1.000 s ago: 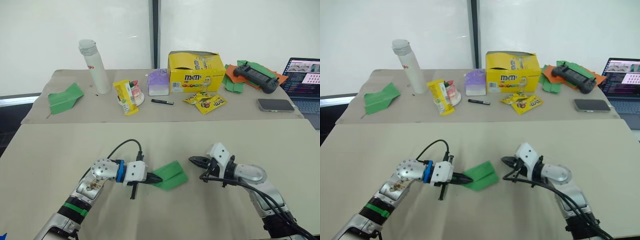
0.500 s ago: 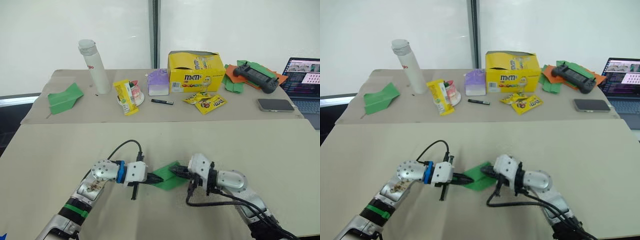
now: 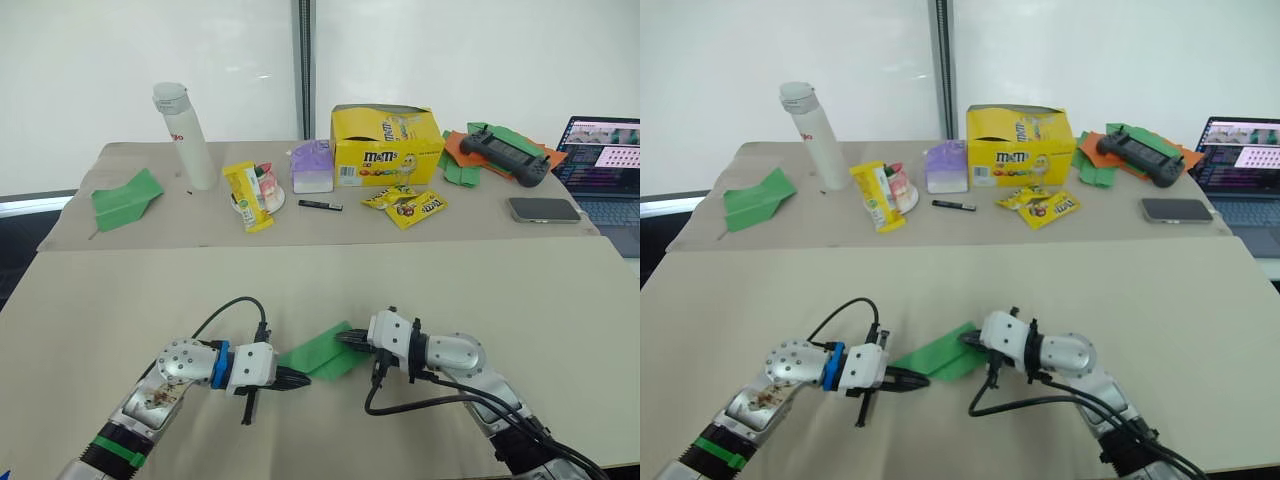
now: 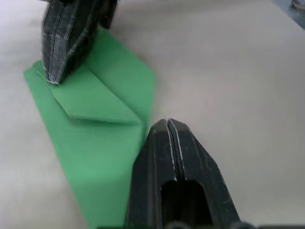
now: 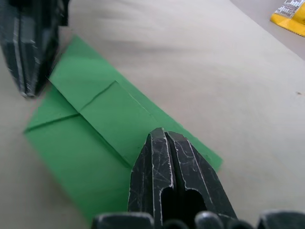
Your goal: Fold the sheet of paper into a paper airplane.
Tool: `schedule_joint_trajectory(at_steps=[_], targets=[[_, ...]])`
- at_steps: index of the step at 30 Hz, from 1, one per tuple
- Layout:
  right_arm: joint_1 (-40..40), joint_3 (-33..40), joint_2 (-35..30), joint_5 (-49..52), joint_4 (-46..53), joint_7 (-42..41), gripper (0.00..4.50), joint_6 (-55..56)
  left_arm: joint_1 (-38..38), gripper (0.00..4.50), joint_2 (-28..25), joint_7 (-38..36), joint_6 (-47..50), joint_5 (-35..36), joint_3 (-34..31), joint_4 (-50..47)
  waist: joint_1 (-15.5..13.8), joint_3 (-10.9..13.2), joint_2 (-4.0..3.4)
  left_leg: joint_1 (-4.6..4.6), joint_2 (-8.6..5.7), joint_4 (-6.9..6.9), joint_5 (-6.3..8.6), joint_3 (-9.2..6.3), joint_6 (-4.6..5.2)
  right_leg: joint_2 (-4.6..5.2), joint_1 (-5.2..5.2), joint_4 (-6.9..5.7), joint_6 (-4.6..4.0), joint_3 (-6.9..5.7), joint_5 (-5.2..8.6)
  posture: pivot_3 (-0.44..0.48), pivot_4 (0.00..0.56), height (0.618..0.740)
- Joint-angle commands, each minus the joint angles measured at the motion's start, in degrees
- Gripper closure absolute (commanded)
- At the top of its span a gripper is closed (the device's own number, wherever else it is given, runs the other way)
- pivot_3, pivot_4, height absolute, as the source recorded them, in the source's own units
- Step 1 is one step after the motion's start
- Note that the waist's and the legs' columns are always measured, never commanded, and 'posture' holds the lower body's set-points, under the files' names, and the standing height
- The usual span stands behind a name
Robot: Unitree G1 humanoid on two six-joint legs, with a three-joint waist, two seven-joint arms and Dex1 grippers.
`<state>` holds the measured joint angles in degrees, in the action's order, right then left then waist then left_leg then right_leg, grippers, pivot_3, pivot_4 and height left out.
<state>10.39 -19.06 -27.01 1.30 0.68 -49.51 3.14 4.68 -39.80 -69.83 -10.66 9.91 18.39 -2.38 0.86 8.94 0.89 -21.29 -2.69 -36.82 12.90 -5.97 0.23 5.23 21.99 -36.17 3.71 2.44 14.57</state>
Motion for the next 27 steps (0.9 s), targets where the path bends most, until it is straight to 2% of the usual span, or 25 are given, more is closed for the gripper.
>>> schedule_joint_trajectory(at_steps=[1, 4, 6, 10, 14, 17, 20, 23, 24, 27], targets=[[-0.22, -0.03, -0.27, -1.68, -3.52, 0.86, 4.47, -0.86, -2.18, 4.50, -2.91, -0.63, -1.37, -3.25, 0.27, 1.88, -0.01, -0.02, 0.03, 0.02, 0.05, 0.00, 0.00, 0.01, 0.00, -0.03, 0.00, 0.00, 0.00, 0.00, 0.01, 0.000, 0.150, 0.740], [-0.19, 0.07, -0.05, -1.12, -3.49, 0.71, 4.47, -0.90, -3.01, 4.50, -3.40, -0.53, 0.03, -0.10, -1.23, 0.19, 0.16, -0.04, 0.01, 0.02, 0.13, 0.08, 0.00, 0.04, 0.00, -0.09, 0.04, -0.01, -0.11, 0.01, -0.03, 0.000, 0.150, 0.740], [-0.17, 1.05, 0.15, 0.52, -2.54, 0.36, 4.47, -1.12, -3.58, 4.50, -3.12, 0.09, 4.73, 6.06, -4.76, -2.99, 0.25, -0.03, 0.02, 0.01, 0.16, 0.10, 0.00, 0.04, -0.01, -0.11, 0.05, -0.03, -0.43, 0.01, -0.21, 0.000, 0.150, 0.740], [-0.26, 3.03, 0.42, 4.93, 0.68, -1.10, 4.47, -1.72, -4.26, 4.50, -3.56, 0.62, 11.17, 12.14, -8.80, -7.74, -0.12, 0.07, 0.06, -0.18, 0.19, 0.09, 0.00, 0.05, -0.01, -0.14, 0.13, -0.08, -0.43, -0.01, -0.21, 0.000, 0.150, 0.740], [1.93, 13.55, -2.14, 22.82, 14.32, -3.81, 4.47, -11.98, -5.71, 4.50, -7.85, 4.37, 22.84, 20.95, -19.60, -14.80, -0.06, 0.48, 0.01, -0.65, 0.17, -0.08, -0.01, 0.04, -0.01, -0.09, 0.39, -0.13, -0.49, 0.00, -0.28, 0.000, 0.150, 0.740], [1.68, 15.32, -6.51, 23.10, 16.50, -6.28, 4.47, -13.17, -6.72, 4.50, -9.08, 6.03, 27.13, 23.72, -23.52, -17.13, -0.03, 0.50, 0.00, -0.90, 0.14, -0.09, 0.00, 0.04, -0.01, -0.07, 0.73, -0.27, -0.50, 0.01, -0.32, 0.000, 0.150, 0.740], [1.02, 14.40, -9.91, 22.86, 16.91, -9.86, 3.59, -13.45, -6.99, 4.50, -8.89, 7.01, 29.04, 23.79, -24.40, -18.53, -0.01, 0.51, 0.01, -0.88, 0.17, 0.10, 0.02, 0.04, -0.04, -0.15, 0.70, -0.09, -0.51, -0.04, -0.29, 0.000, 0.150, 0.740], [0.65, 12.91, -10.68, 20.87, 15.90, -11.88, 2.60, -10.84, -6.79, 4.50, -7.76, 8.70, 30.94, 24.00, -24.63, -19.53, 0.00, 0.52, 0.03, -1.06, 0.17, 0.10, 0.03, 0.10, -0.05, -0.14, 0.92, -0.14, -0.54, -0.01, -0.29, 0.000, 0.150, 0.740], [0.68, 11.88, -11.06, 18.92, 15.00, -12.57, 2.30, -8.88, -6.90, 3.99, -7.38, 9.06, 31.93, 24.67, -24.72, -19.97, 0.04, 0.53, 0.03, -1.06, 0.16, 0.08, 0.03, 0.13, -0.05, -0.12, 0.93, -0.17, -0.54, 0.00, -0.30, 0.000, 0.150, 0.740], [1.63, 9.10, -11.70, 14.02, 11.92, -14.69, 1.20, -2.95, -7.96, 3.04, -6.75, 10.28, 33.30, 24.71, -24.70, -21.82, 0.05, 0.54, 0.05, -1.01, 0.17, -0.01, 0.02, 0.24, -0.06, -0.09, 0.88, -0.16, -0.56, 0.02, -0.34, 0.000, 0.150, 0.740]])
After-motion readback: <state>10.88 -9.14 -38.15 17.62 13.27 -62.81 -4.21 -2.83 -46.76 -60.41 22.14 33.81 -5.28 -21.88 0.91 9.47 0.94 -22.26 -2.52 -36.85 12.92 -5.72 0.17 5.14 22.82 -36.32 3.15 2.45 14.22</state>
